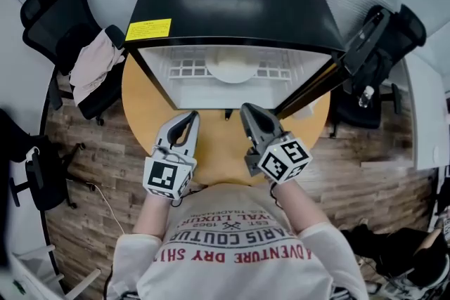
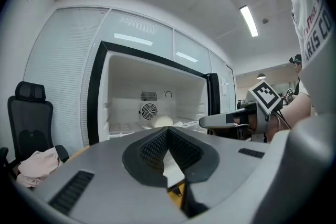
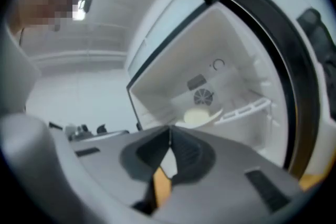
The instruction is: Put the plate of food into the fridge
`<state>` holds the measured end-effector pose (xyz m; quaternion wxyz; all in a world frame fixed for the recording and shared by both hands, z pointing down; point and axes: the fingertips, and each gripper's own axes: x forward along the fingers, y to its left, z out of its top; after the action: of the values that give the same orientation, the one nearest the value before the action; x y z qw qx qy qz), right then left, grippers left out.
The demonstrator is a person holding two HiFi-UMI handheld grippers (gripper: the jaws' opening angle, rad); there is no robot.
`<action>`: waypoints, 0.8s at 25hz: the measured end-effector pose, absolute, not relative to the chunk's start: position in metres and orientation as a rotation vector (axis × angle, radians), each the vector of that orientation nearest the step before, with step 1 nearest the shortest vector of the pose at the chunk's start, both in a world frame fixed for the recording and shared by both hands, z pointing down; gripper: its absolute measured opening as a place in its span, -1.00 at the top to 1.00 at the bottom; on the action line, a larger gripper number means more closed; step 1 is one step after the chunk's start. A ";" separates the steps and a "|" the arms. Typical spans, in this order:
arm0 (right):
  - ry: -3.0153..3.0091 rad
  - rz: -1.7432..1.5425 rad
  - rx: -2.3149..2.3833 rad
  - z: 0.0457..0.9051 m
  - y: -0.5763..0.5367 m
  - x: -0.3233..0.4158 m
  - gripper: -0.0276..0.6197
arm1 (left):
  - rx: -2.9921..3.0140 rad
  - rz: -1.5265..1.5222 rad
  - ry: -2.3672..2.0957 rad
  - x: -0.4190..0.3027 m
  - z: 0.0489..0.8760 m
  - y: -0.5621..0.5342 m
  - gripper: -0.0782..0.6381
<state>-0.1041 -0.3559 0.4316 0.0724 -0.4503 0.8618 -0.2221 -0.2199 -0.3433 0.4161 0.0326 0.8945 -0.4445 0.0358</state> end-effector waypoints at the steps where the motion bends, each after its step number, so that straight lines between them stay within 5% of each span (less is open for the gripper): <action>1: 2.644 -0.576 -1.388 0.430 -0.352 -0.104 0.82 | 2.753 0.112 -1.368 -0.221 0.417 -0.342 0.71; 10: 2.872 -0.113 -1.513 0.430 -0.326 -0.110 0.82 | 2.771 0.103 -1.370 -0.223 0.413 -0.336 0.71; 20: 2.840 -0.112 -1.462 0.417 -0.314 -0.111 0.83 | 2.765 0.082 -1.380 -0.221 0.410 -0.331 0.71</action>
<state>-0.1113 -0.3137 0.4172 -0.0275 -0.4573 0.8882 -0.0350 -0.2207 -0.3310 0.4098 0.0252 0.8942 -0.4462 0.0264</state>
